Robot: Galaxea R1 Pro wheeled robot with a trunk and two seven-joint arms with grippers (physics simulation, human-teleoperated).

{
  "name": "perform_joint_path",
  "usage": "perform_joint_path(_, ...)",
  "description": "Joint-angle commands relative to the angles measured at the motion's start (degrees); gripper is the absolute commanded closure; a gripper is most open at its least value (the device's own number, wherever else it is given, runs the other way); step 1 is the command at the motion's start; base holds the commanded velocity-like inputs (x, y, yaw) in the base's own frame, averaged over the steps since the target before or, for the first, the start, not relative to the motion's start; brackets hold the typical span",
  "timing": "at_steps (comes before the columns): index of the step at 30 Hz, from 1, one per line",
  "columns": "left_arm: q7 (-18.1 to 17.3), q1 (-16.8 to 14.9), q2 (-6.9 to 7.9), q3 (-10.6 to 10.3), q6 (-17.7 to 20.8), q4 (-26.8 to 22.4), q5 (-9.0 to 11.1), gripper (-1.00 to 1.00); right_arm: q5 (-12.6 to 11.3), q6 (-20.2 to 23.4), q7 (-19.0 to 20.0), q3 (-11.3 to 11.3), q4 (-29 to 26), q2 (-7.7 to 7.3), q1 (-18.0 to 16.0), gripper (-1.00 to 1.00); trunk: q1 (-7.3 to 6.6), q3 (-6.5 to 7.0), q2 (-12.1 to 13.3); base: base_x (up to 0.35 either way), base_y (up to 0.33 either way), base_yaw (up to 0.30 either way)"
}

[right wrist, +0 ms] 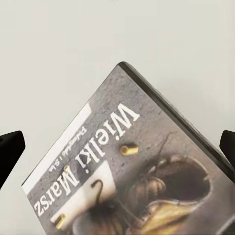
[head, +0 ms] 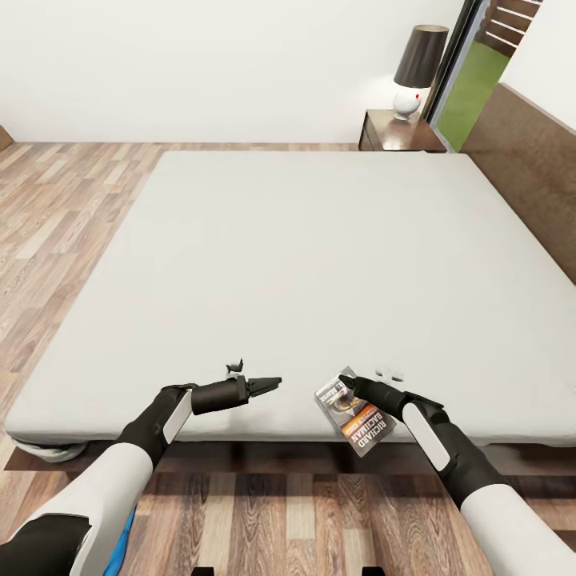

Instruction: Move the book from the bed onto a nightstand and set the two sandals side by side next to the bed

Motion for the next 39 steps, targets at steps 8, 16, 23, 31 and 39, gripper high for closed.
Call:
perform_joint_path(8, 0.0, 0.0, 0.07, -0.4, 0.5, 0.0, 0.4, -1.00, -0.1, 0.2, 0.0, 0.1, -0.1, -0.05, 0.0, -1.00, 0.00, -0.03, 0.0, 0.000, 0.000, 0.000)
perform_joint_path(16, 0.1, 0.0, 0.07, -0.4, 0.6, 0.0, 0.4, -1.00, -0.1, 0.2, 0.0, 0.1, -0.1, -0.05, 0.0, -1.00, -0.44, 0.33, 0.8, 0.000, 0.000, 0.000)
perform_joint_path(23, 0.1, 0.0, 0.07, -0.5, 0.6, 0.0, 0.4, -1.00, -0.1, 0.2, 0.0, 0.1, -0.1, -0.05, 0.0, -1.00, -1.98, 1.58, 3.6, 0.000, 0.000, 0.000)
perform_joint_path(31, 0.0, 0.0, 0.07, -0.5, 0.6, 0.0, 0.4, -1.00, -0.1, 0.2, 0.0, 0.1, -0.2, -0.05, 0.0, -1.00, -3.73, 3.02, 6.8, 0.000, 0.000, 0.000)
perform_joint_path(39, 0.2, 0.0, 0.07, -0.5, 0.6, 0.0, 0.4, -1.00, 0.0, 0.2, 0.0, 0.1, -0.4, -0.05, 0.0, -1.00, -5.49, 4.46, 10.0, 0.000, 0.000, 0.000)
